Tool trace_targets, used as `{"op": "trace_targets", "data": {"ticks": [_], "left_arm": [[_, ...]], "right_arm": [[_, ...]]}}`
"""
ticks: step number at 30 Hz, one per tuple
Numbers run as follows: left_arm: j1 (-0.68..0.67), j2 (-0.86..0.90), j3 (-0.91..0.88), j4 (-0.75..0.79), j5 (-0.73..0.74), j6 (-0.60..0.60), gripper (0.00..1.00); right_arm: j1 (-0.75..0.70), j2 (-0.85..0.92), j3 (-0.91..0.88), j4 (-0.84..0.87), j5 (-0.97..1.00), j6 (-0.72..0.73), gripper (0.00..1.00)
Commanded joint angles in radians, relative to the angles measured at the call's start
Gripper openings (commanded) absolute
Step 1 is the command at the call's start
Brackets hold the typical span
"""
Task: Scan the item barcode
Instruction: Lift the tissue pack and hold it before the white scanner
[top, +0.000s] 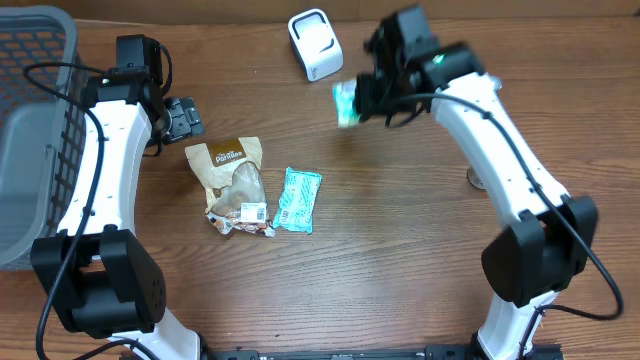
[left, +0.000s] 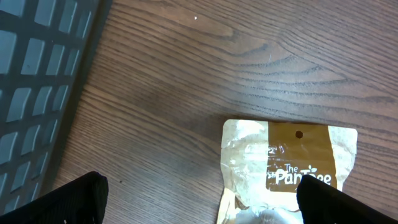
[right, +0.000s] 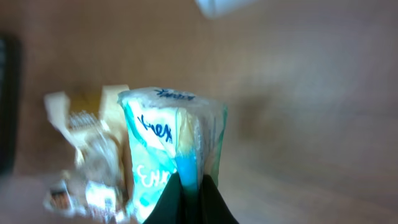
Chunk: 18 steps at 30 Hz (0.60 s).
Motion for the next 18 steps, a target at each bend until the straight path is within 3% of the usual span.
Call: {"op": "trace_targets", "data": {"ticks": [1, 3, 9, 18], "left_arm": [[-0.008, -0.017, 0.008, 0.000, -0.013, 0.004, 1.00], [-0.008, -0.017, 0.008, 0.000, -0.013, 0.004, 1.00], [-0.008, -0.017, 0.008, 0.000, -0.012, 0.004, 0.99], [-0.008, -0.017, 0.008, 0.000, -0.012, 0.004, 0.99]], "right_arm": [[-0.001, -0.046, 0.192, -0.016, 0.111, -0.089, 0.03], [0.011, -0.046, 0.267, 0.016, 0.171, -0.127, 0.04], [0.074, -0.002, 0.247, 0.204, 0.394, -0.268, 0.04], [0.134, 0.303, 0.246, 0.514, 0.603, -0.546, 0.04]]}}
